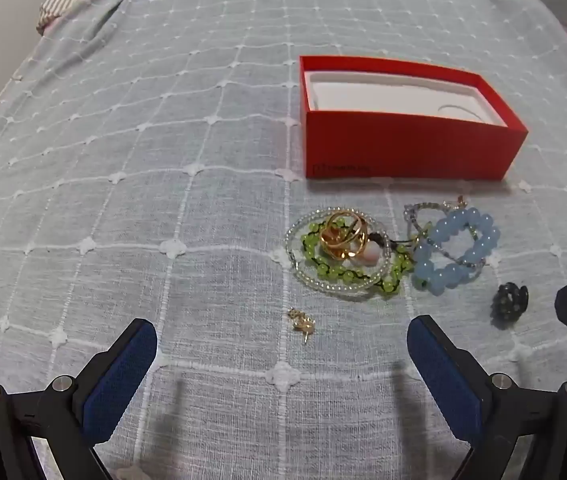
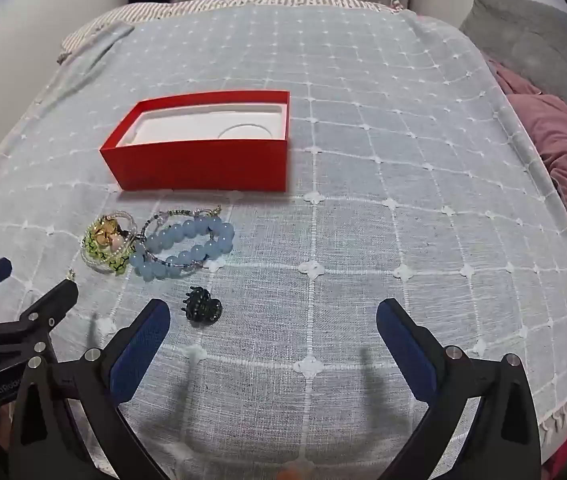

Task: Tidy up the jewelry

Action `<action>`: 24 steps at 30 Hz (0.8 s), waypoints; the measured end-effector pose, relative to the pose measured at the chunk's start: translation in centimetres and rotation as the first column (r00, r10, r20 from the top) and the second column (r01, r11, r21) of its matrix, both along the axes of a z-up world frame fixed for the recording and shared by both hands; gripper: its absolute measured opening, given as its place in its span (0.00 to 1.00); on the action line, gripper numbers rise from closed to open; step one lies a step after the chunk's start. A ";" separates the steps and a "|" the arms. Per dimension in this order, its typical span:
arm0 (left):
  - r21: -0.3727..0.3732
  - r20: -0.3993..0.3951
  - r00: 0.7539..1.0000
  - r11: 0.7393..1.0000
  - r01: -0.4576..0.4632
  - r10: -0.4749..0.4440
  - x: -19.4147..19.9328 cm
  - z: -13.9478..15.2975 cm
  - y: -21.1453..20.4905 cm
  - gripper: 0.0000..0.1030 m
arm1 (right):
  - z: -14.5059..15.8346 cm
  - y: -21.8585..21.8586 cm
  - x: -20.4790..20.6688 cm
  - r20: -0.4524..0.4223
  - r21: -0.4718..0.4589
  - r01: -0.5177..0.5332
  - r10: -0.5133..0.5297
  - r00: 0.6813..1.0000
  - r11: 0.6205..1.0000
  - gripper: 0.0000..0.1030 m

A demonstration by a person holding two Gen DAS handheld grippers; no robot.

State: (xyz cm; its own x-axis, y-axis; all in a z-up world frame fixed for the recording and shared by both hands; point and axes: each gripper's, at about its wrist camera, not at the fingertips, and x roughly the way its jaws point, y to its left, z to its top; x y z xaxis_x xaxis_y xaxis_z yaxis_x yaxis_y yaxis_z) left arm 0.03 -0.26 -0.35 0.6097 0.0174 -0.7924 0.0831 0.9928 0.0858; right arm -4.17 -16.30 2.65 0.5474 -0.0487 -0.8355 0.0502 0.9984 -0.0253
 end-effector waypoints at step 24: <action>-0.061 -0.048 0.999 0.998 -0.018 0.015 0.5 0.1 0.7 1.00 | -0.5 0.9 0.5 -0.049 -0.063 -0.001 -0.002 0.999 0.998 1.00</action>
